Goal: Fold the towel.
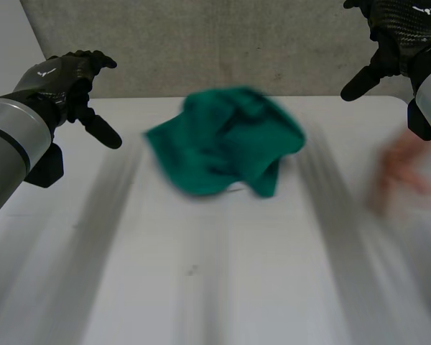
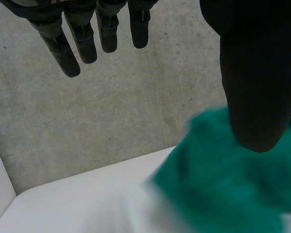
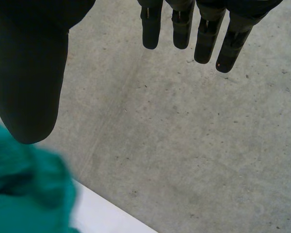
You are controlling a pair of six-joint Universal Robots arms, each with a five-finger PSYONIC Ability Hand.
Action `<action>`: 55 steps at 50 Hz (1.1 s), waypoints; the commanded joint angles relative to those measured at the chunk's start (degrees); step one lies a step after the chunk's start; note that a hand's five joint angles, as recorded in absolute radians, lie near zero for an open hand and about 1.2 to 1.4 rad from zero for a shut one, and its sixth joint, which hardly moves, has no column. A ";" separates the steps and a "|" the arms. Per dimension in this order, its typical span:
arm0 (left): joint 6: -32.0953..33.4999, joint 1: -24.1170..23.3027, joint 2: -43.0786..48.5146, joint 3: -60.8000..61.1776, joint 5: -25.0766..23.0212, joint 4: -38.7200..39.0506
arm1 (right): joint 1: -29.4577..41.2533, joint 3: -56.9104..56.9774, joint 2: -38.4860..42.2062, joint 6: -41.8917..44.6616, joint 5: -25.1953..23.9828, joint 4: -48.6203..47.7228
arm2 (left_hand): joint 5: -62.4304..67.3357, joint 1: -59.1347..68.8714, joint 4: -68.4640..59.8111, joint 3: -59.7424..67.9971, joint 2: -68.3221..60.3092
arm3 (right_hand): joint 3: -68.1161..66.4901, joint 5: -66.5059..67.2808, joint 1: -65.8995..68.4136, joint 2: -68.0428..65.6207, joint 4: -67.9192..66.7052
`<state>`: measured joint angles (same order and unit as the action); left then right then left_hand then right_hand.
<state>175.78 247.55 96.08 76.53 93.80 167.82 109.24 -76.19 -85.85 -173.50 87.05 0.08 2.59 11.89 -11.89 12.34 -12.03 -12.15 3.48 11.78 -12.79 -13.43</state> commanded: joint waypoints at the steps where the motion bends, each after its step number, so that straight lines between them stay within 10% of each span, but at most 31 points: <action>1: -0.09 -0.05 -0.10 0.02 0.15 0.58 | 0.09 -0.18 -0.02 0.00 -0.39 0.01 | -2.54 -1.85 1.84 -2.29 1.98 | 2.15 -3.48 -1.78 2.79 3.43; 18: 0.61 0.04 4.55 -0.07 0.33 4.79 | 0.36 -0.27 0.68 0.70 -6.37 0.71 | -2.04 -1.35 1.34 -1.79 1.48 | 2.15 -3.48 -1.78 2.79 3.43; 40: 11.60 -1.80 32.85 -3.84 -0.11 18.85 | 1.94 -1.15 6.57 5.01 -6.28 0.72 | 5.69 6.38 -6.39 5.94 -6.25 | 2.15 -3.48 -1.78 2.79 3.43; 55: 17.40 -1.80 48.05 -16.06 -8.28 27.82 | 1.94 -1.06 10.44 8.70 -5.76 0.54 | 15.12 15.82 -15.82 15.37 -15.68 | 2.15 -3.48 -1.78 2.79 3.43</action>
<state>188.78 245.71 138.73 65.76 88.12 194.81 111.21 -77.31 -76.89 -167.39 80.98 0.68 13.69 23.13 -23.54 23.36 -23.40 -12.15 3.48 11.80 -12.79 -13.43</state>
